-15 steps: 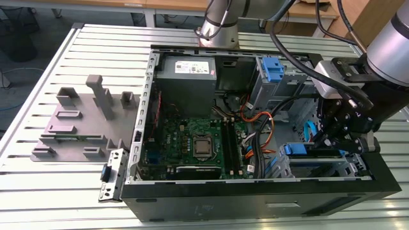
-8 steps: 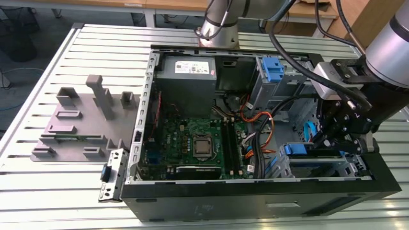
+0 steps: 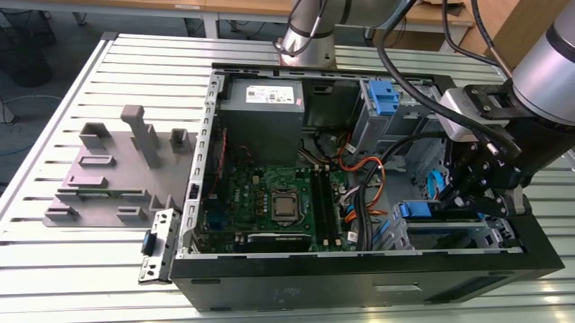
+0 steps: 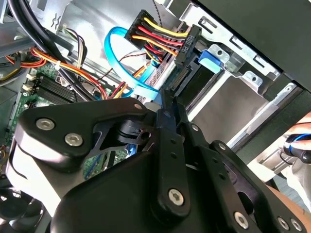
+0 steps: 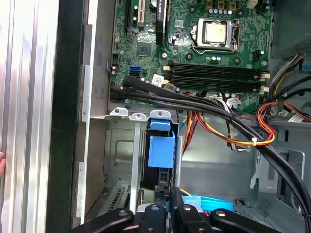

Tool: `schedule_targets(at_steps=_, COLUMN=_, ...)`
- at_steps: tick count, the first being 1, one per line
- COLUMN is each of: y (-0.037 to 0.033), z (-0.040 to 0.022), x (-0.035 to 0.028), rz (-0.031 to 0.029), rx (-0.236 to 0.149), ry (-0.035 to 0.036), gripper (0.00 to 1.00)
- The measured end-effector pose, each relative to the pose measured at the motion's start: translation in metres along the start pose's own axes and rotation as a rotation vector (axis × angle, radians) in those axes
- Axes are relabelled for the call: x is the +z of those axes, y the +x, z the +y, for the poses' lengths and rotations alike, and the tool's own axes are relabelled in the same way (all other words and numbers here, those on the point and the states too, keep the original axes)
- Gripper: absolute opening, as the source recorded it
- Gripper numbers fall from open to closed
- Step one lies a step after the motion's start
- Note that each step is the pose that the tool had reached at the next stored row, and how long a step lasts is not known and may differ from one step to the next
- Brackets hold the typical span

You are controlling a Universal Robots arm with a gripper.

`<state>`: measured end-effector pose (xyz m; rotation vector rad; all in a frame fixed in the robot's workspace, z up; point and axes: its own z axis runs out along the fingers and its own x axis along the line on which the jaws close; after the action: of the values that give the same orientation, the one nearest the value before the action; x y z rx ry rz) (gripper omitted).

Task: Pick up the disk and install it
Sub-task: 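Insert the first disk wire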

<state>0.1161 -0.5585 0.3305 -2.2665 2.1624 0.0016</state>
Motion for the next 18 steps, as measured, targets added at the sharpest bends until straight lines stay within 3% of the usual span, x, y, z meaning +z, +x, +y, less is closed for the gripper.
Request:
schedule_targets(at_steps=9, y=0.0000, z=0.0000, x=0.0005, rz=-0.0006, rx=0.000, ry=0.0001, gripper=0.17)
schedule_targets(at_steps=10, y=0.0000, z=0.0000, x=0.0004, rz=-0.0005, rx=0.000, ry=0.0001, gripper=0.24)
schedule_targets(at_steps=12, y=0.0000, z=0.0000, x=0.0004, rz=-0.0004, rx=0.000, ry=0.0000, gripper=0.24)
schedule_targets(at_steps=18, y=0.0000, z=0.0000, x=-0.0055, rz=-0.0004, rx=0.000, ry=0.0000, gripper=0.24)
